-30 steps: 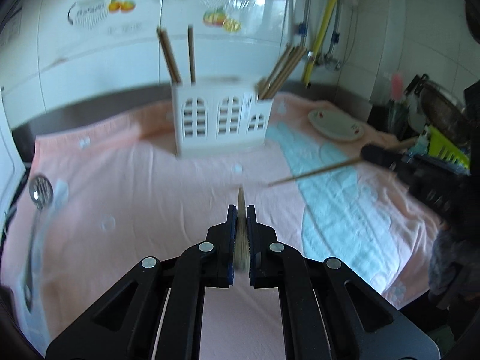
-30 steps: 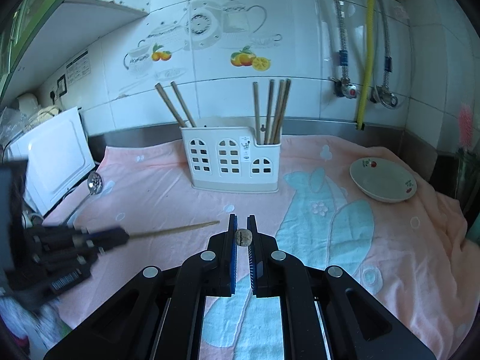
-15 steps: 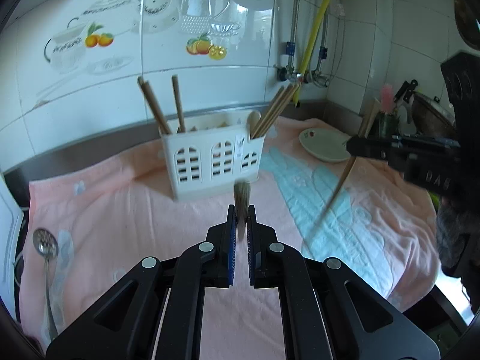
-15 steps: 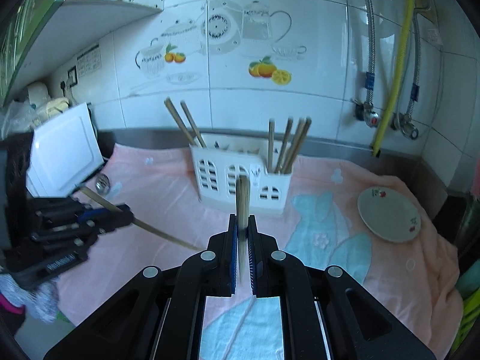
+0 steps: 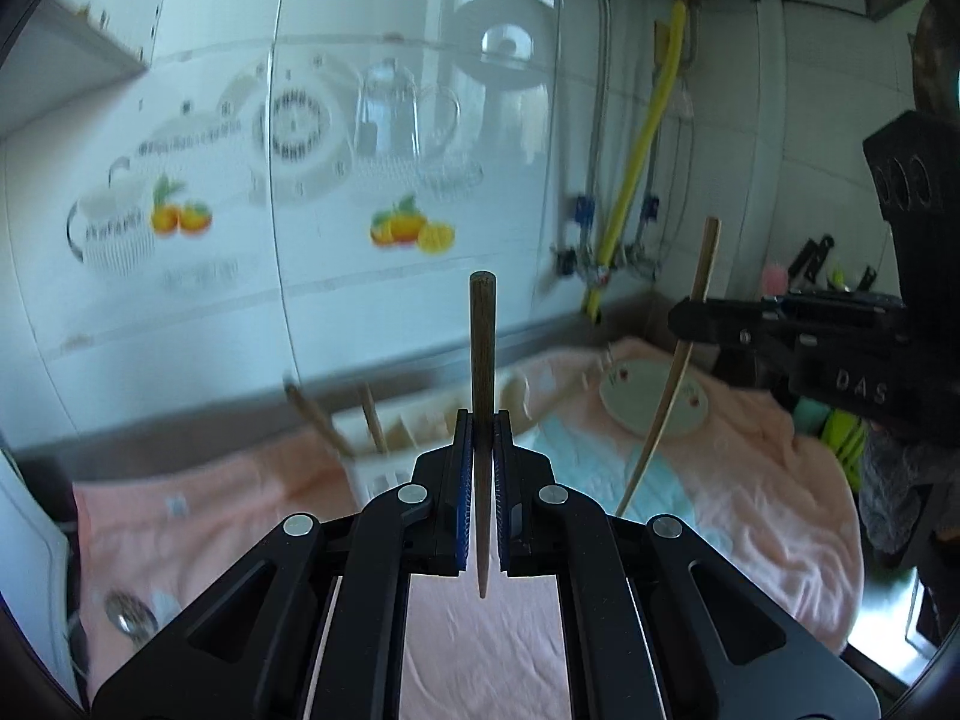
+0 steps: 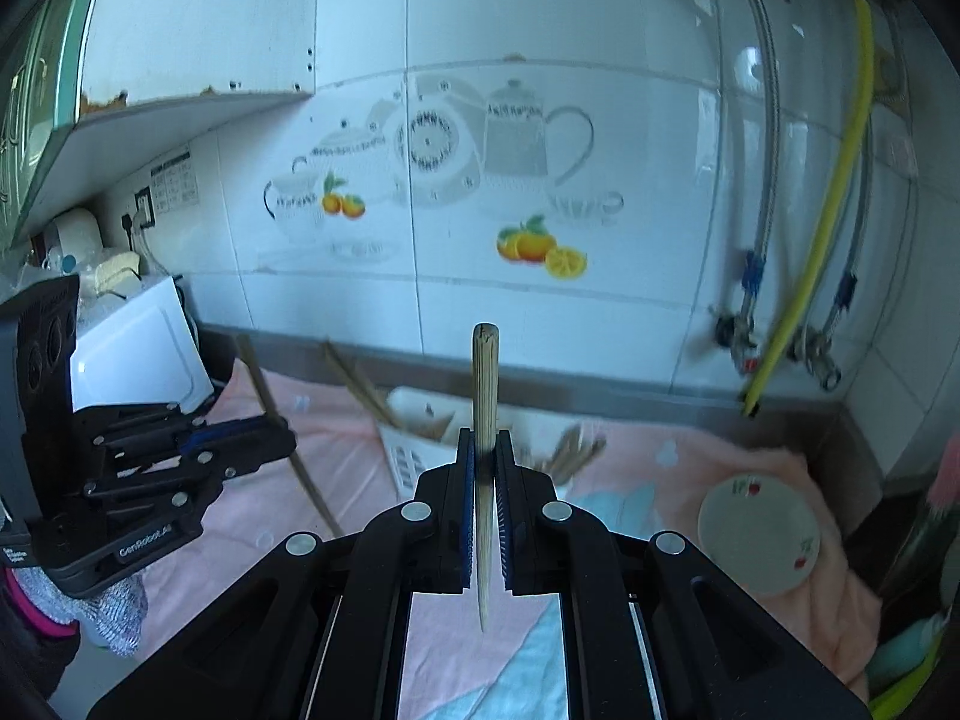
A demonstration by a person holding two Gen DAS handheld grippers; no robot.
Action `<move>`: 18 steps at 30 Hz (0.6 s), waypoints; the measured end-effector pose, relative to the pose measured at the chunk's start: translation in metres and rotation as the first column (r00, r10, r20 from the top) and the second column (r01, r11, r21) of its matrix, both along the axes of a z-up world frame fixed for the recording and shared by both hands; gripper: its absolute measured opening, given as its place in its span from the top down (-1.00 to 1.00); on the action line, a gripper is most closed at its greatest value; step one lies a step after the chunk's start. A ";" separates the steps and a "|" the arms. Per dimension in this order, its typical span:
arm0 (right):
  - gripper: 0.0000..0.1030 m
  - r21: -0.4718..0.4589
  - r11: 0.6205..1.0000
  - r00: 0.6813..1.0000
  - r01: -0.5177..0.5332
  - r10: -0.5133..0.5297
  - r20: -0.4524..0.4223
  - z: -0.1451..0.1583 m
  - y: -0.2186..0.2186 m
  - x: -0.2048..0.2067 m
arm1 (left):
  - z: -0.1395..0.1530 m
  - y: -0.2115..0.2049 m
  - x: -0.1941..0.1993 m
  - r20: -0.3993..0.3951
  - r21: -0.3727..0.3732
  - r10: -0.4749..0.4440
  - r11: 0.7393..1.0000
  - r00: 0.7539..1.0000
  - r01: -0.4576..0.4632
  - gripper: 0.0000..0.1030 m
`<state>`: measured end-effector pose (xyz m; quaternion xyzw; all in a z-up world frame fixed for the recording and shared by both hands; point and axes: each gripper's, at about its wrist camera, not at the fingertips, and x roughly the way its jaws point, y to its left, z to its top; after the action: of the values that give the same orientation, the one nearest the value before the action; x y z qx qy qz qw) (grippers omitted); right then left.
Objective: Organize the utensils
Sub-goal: 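Raise the held chopsticks upright over the white holder with both tools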
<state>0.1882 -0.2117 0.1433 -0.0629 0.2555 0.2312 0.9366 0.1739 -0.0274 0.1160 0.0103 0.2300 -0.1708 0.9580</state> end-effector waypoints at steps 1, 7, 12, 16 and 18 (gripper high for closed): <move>0.87 0.005 1.000 1.000 -0.006 0.006 0.008 0.008 0.001 0.004 | 0.008 0.000 0.005 0.012 -0.002 0.004 1.000 1.000 -0.004 0.89; 0.88 0.008 1.000 0.999 0.003 -0.004 0.052 0.040 0.010 0.027 | 0.044 0.005 0.037 0.070 -0.013 0.044 0.999 0.997 -0.043 0.90; 0.87 0.035 0.999 0.997 0.031 -0.034 0.075 0.056 0.011 0.053 | 0.057 0.010 0.066 0.104 -0.003 0.104 0.995 0.989 -0.104 0.90; 0.87 0.051 0.997 0.996 0.056 -0.060 0.072 0.060 0.011 0.074 | 0.058 0.020 0.086 0.096 -0.028 0.138 0.990 0.986 -0.136 0.90; 0.87 0.066 0.995 0.995 0.073 -0.077 0.066 0.060 0.010 0.086 | 0.054 0.025 0.095 0.091 -0.030 0.153 0.988 0.984 -0.151 0.90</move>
<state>0.2740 -0.2017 0.2036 -0.0315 0.2179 0.2014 0.9544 0.2685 -0.0025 0.1700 -0.0101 0.1833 -0.0992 0.9780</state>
